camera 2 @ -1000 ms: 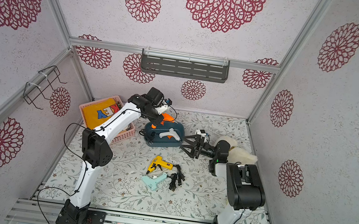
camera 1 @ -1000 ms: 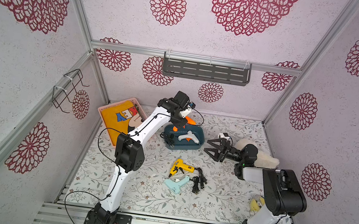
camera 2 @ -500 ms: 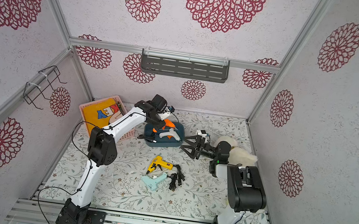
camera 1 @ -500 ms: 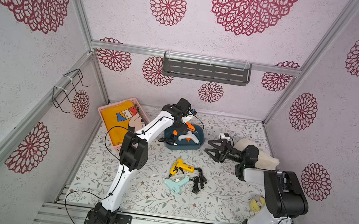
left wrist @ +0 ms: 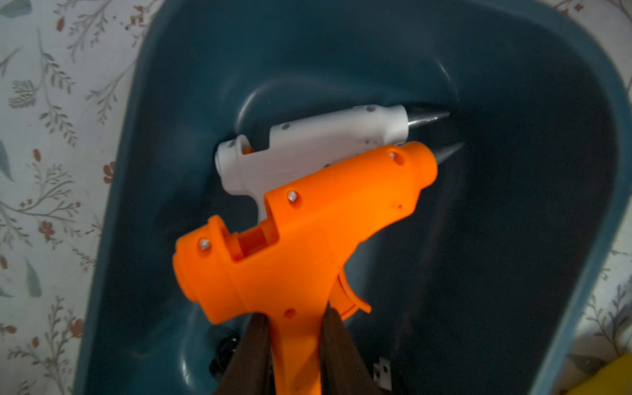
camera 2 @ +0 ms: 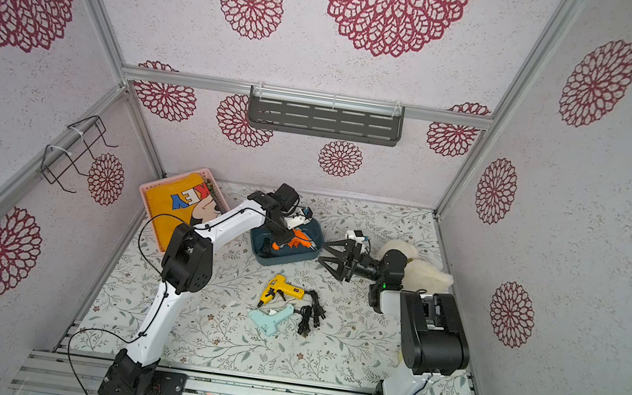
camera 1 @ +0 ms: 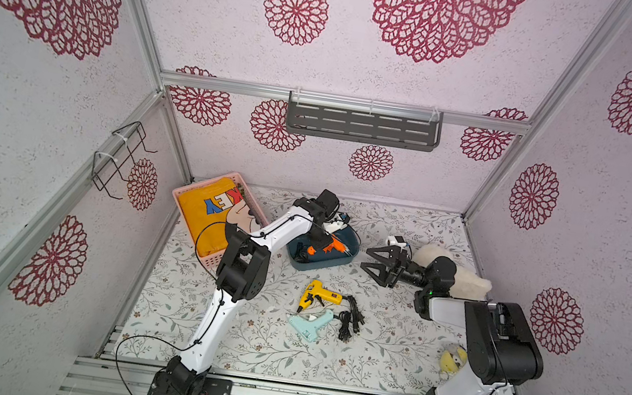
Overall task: Put the hot melt glue gun into the storage box
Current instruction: Place the hot melt adhesive gun in the storage box.
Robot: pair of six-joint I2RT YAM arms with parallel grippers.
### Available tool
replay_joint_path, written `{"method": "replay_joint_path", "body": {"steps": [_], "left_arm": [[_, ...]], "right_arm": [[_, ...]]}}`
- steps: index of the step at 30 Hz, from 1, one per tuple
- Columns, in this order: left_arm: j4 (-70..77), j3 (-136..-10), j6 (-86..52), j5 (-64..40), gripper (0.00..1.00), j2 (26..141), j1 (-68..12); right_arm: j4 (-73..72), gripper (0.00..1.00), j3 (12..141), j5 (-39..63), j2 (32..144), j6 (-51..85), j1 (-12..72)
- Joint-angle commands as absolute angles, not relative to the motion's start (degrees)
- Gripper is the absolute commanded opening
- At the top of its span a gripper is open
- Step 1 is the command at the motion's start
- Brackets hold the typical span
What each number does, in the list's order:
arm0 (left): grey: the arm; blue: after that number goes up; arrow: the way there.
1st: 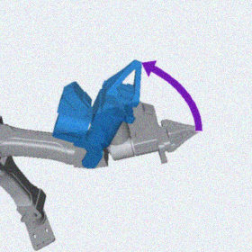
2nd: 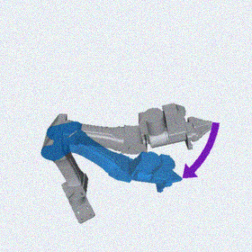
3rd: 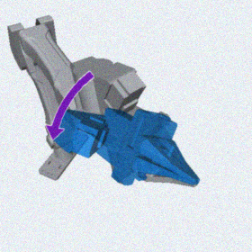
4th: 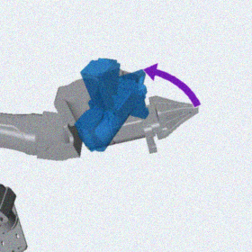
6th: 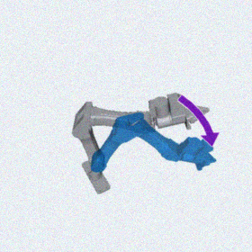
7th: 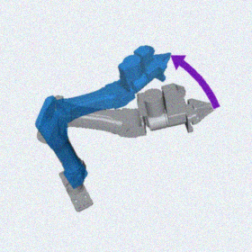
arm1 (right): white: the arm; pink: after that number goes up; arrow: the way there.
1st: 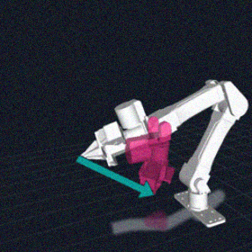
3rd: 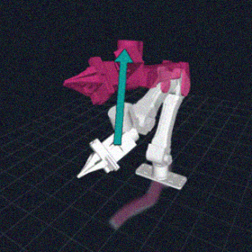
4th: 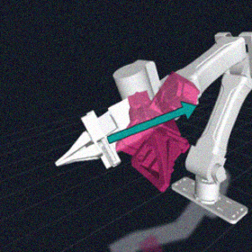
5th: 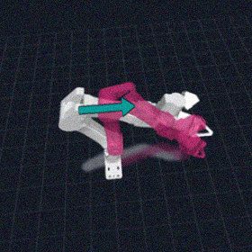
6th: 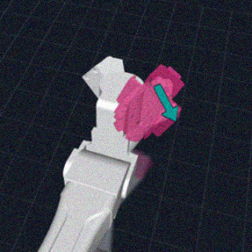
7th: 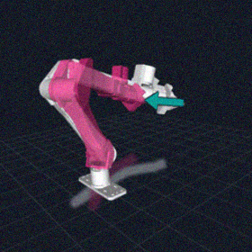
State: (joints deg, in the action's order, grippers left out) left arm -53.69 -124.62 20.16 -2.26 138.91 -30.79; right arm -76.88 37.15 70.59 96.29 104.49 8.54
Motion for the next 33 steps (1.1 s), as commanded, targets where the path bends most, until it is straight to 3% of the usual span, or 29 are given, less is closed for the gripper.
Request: {"method": "replay_joint_path", "body": {"steps": [1,8,17,22,25,27,29,31,33], "left_arm": [[-52.26,-123.9,20.95,-3.87,0.17,139.64,-31.12],[-51.46,-124.46,21.29,-1.15,0.59,137.75,-31.44],[-51.73,-129.94,21.31,3.75,0.75,128.21,-32.18],[-55.53,-130.07,10.68,10.49,0.76,120.81,-31.21],[-62.15,-128.35,1.8,8.59,0.71,115.93,-30.07],[-64.42,-121.82,-2.48,7.45,0.7,110.64,-30.06],[-63.92,-113.2,-6.93,5.88,0.69,105.63,-30.04],[-61.84,-103.57,-11.21,4.77,0.68,100.68,-29.95],[-60.11,-95.9,-16.16,4.14,0.68,96.4,-29.73]], "right_arm": [[-79.52,0.68,36.62,70.42,94.26,103.85,8.07],[-79.54,0.69,36.64,70.28,93.96,103.89,7.82],[-77.5,0.69,38.19,70.42,93.5,103.24,7.58],[-68.21,0.69,38.9,71.61,92.17,96.2,7.64],[-44.61,0.68,42.45,70.9,89.59,78.15,7.63],[1.16,0.69,54.05,62.37,89.14,42.72,7.89],[28.89,0.7,65.65,46.61,93.9,19.59,9.68],[39.75,0.7,70.75,33.63,97.15,9.53,12.06],[40.81,0.7,70.35,25.69,96.05,6.03,14.03]]}}
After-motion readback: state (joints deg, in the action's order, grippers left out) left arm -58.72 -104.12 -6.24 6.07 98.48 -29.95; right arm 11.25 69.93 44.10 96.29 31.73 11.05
